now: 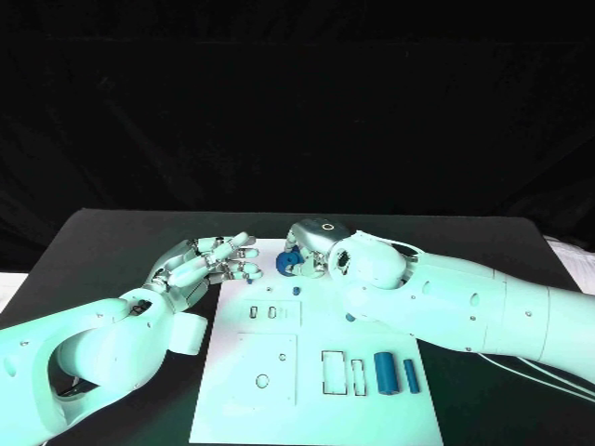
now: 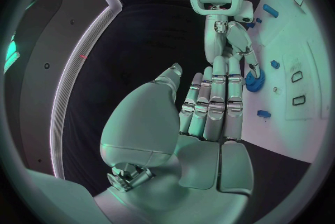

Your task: Assemble the parts on the task board

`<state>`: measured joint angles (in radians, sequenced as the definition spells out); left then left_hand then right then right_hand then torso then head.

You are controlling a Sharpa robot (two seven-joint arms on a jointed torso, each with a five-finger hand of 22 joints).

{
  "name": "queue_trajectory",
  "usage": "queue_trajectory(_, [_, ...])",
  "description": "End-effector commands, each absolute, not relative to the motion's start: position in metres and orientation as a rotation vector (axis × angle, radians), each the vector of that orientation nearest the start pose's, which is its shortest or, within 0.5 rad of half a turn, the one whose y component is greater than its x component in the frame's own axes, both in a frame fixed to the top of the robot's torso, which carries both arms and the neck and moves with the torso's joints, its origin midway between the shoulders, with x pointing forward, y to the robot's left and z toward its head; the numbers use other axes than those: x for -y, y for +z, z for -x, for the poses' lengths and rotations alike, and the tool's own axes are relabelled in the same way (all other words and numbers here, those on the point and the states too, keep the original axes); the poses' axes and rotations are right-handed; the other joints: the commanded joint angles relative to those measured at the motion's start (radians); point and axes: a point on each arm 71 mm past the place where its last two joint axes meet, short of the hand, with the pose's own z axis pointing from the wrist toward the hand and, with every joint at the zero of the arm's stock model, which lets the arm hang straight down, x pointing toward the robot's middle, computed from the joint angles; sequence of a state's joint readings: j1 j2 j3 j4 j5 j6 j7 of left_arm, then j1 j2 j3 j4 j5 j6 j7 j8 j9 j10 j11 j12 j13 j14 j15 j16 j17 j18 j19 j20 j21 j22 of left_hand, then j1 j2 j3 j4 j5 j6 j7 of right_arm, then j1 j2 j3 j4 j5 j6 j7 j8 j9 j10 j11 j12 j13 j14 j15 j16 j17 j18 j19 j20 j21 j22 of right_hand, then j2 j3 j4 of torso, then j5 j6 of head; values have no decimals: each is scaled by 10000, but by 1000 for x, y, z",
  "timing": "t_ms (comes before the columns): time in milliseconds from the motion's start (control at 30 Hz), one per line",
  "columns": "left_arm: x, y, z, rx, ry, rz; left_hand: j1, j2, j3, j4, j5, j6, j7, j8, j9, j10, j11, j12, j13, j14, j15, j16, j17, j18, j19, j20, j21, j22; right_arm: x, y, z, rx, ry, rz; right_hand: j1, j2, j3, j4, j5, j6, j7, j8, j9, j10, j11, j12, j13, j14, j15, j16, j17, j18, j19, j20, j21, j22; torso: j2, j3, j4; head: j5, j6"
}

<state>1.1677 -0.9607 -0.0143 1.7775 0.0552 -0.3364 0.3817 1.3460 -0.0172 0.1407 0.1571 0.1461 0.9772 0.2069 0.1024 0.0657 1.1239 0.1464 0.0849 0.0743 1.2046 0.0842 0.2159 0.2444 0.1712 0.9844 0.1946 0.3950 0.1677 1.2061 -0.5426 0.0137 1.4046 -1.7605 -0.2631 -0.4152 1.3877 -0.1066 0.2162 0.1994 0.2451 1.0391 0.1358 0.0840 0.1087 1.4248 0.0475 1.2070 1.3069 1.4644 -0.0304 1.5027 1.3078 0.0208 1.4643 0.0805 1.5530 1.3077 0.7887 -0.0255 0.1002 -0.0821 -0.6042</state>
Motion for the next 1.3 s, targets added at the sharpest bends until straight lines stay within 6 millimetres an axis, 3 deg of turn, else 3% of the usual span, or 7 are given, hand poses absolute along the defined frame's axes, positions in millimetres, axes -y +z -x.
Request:
queue_trajectory(33, [-192, -164, -436, -14654, -16909, 11802, 113, -4, 13, -66, -22, -12, 74, -34, -1, -21, 27, -40, 15, -14, 51, -31, 11, 103, 61, 23, 18, -13, 91, -165, -508, -15640, 3923, 2937, -77, -75, 55, -7, -165, -181, 34, -107, -5, -138, 21, -159, 76, 770, 93, -5, 1244, -84, 665, 87, -44, 2126, -4, -2, 3, -5, -3])
queue_trajectory(267, [-192, -164, -436, -14651, -16884, 11812, 113, -4, 13, -66, -22, -12, 74, -34, -1, -21, 27, -40, 15, -14, 51, -31, 11, 103, 61, 23, 18, -13, 92, -167, -508, -15781, 3882, 3000, -286, -247, -11, 94, -555, -626, 132, -232, -81, -378, 116, -629, -227, 755, 182, -40, 1194, -62, 594, 177, -88, 2040, -1, 1, 10, -19, -16])
queue_trajectory(500, [-192, -164, -436, -14658, -16880, 11816, 113, -4, 13, -66, -22, -12, 74, -34, -1, -21, 27, -40, 15, -14, 51, -31, 11, 103, 61, 23, 18, -13, 91, -167, -507, -15854, 4020, 2990, -975, -624, -596, 900, -1356, -1152, 253, -225, -189, -506, 250, -912, -436, 749, 298, -58, 1182, -53, 568, 289, -107, 2009, -2, 1, 8, -23, -20])
queue_trajectory(600, [-193, -164, -436, -14661, -16877, 11819, 132, 7, 25, -88, -22, -12, 78, -48, 0, -20, 30, -60, 18, -17, 53, -47, 35, 103, 57, 24, 16, -16, 91, -168, -507, -15976, 4079, 2954, -1409, -483, -970, 950, -1079, -1108, 268, -191, -176, -467, 255, -826, -391, 756, 323, -46, 1212, -56, 581, 320, -102, 2025, -5, 3, 16, -23, -24])
queue_trajectory(667, [-193, -164, -436, -14660, -16866, 11823, 132, 7, 25, -88, -22, -12, 78, -48, 0, -20, 30, -60, 18, -17, 53, -47, 35, 103, 57, 24, 16, -16, 92, -170, -508, -16160, 4135, 2864, -1938, -100, -1208, 922, -398, -921, 220, -129, -134, -328, 239, -524, -195, 768, 302, -22, 1261, -70, 625, 318, -77, 2081, -5, 2, 17, -25, -21])
queue_trajectory(800, [-193, -164, -436, -14659, -16853, 11828, 132, 7, 25, -88, -22, -12, 78, -48, 0, -20, 30, -60, 18, -17, 53, -47, 35, 103, 57, 24, 16, -16, 95, -171, -509, -16338, 4209, 2644, -2353, 220, -1466, 917, 184, -757, 174, -125, -100, -189, 204, -191, 30, 785, 271, 17, 1336, -85, 675, 291, -49, 2143, -4, 0, 10, -18, -27])
queue_trajectory(1300, [-197, -164, -437, -14611, -16755, 11858, 132, 7, 25, -88, -22, -12, 78, -48, 0, -20, 30, -60, 18, -17, 53, -47, 35, 103, 57, 24, 16, -16, 140, -151, -497, -14710, 5701, 1214, -1757, 406, -1597, 764, 1017, -722, 160, -199, -104, -72, 178, 140, 267, 823, 248, 104, 1505, -121, 790, 260, 18, 2289, -26, -1, -40, -37, 52])
